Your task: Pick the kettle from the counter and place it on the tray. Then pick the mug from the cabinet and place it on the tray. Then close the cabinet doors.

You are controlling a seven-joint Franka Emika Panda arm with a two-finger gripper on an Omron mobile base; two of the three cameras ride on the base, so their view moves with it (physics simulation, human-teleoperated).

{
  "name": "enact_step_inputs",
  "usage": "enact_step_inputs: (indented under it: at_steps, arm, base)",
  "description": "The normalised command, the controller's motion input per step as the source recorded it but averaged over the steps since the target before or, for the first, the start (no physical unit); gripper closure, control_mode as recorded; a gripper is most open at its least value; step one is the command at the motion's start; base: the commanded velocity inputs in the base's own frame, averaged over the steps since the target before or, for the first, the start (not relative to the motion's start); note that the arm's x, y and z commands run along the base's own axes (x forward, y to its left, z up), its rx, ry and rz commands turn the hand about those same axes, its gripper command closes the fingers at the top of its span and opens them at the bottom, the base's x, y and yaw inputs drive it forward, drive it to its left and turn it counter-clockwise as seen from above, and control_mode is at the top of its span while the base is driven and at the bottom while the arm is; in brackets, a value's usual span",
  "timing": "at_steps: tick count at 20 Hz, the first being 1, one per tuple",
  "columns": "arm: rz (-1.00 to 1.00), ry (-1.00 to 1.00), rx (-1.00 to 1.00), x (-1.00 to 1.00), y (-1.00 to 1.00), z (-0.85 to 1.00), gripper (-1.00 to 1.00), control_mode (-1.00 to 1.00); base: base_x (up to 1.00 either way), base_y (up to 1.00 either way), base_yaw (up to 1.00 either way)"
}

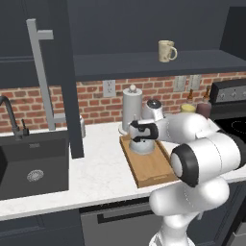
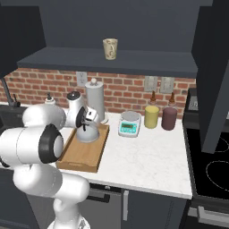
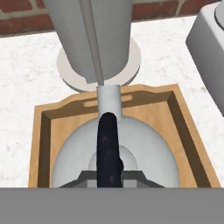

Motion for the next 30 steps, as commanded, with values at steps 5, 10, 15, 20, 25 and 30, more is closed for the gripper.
enact_step_inputs:
  at_steps: [5, 10, 15, 20, 25, 30]
  arm:
    - [0.00, -0.01, 0.06, 0.10, 0.00, -0.20, 1.00, -1.00]
    - [0.00, 0.00, 0.02, 0.14, 0.00, -0.13, 1.00, -1.00]
    - [0.00, 0.00, 0.00, 0.18, 0.00, -0.04, 1.00, -1.00]
    - [0.00, 0.00, -0.01, 0.04, -0.05, -0.12, 1.00, -1.00]
    - [0.00, 0.00, -0.04, 0.00, -0.12, -0.15, -1.00, -1.00]
    - [0.00, -0.01, 0.00, -0.04, -0.11, -0.01, -1.00, -1.00]
  base:
    - [0.00, 0.00, 0.00]
    - [0.00, 0.00, 0.00]
    - [0.00, 0.00, 0.00]
    - [0.00, 0.00, 0.00]
    - [0.00, 0.00, 0.00]
    - [0.00, 0.00, 0.00]
